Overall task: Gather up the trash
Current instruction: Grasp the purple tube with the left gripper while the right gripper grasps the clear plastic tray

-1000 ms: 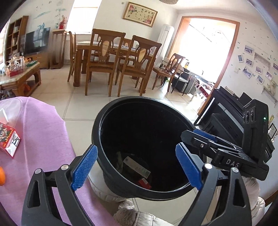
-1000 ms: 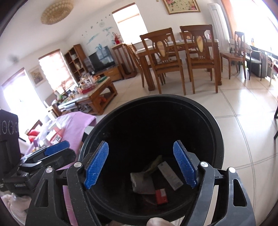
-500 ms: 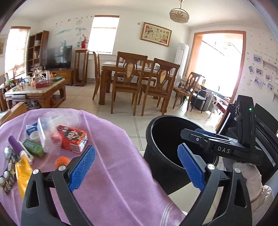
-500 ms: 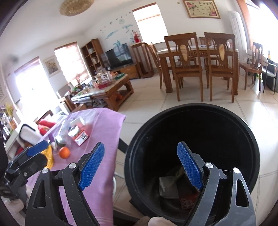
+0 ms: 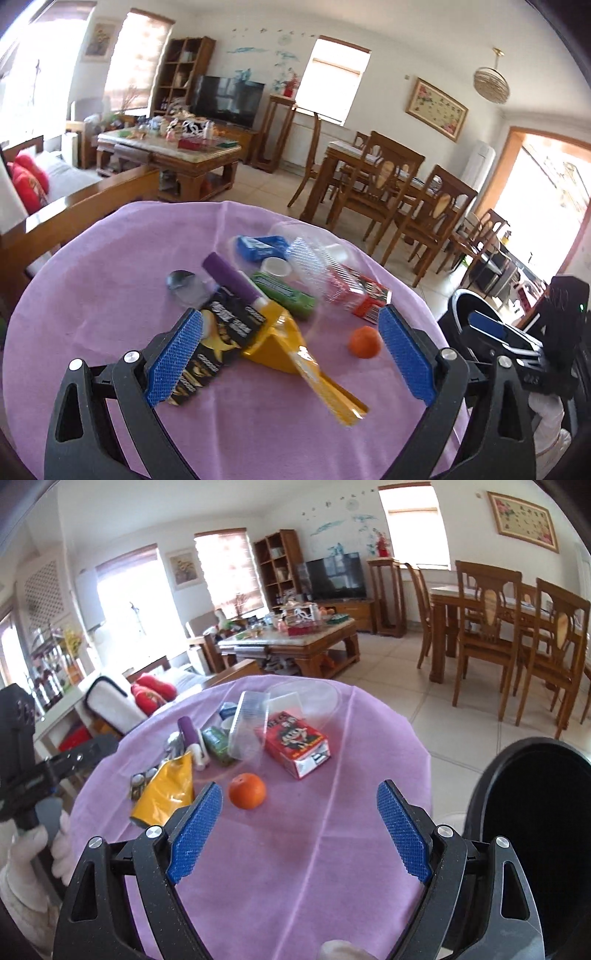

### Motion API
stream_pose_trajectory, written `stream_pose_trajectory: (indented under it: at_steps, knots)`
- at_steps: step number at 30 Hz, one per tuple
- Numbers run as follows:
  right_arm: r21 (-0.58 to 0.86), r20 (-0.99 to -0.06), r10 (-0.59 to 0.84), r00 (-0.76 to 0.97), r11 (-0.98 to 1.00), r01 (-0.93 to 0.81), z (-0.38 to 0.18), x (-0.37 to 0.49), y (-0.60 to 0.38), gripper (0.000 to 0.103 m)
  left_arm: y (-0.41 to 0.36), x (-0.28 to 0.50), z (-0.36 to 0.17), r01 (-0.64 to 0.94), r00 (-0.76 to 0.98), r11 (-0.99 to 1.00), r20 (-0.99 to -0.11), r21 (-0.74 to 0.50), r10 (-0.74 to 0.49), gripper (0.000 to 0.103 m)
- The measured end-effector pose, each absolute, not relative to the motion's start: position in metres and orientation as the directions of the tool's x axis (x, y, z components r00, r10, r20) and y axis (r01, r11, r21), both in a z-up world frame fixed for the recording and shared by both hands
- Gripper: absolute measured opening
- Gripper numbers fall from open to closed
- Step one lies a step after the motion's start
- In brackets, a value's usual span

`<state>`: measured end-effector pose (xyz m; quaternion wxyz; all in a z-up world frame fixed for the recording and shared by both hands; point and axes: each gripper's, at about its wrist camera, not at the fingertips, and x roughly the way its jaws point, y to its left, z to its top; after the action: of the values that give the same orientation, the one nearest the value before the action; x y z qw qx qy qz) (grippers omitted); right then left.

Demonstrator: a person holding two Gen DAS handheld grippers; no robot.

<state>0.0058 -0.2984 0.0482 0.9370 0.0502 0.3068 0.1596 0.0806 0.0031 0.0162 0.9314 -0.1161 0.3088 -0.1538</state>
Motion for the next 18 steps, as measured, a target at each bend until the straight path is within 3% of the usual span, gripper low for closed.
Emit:
stream_pose_trajectory:
  at_steps: [8,13,18]
  knots:
    - [0.147,-0.593,0.374,0.713,0.921,-0.361,0.058,0.068,-0.237,0.084,0.036,0.155,-0.003,0.158,0.682,0.909,-0.623,-0.387,-0.384,0.094]
    - [0.125,-0.619,0.380,0.687,0.912,-0.391,0.056,0.107,-0.215,0.079,0.017,0.169,-0.013,0.177,0.649,0.923,-0.664,-0.342,-0.370,0.093]
    - [0.092,-0.655,0.358,0.666,0.912,-0.400,0.046,0.143,-0.196,0.071,0.016,0.181,-0.027,0.153,0.614,0.925,-0.700,-0.348,-0.365,0.081]
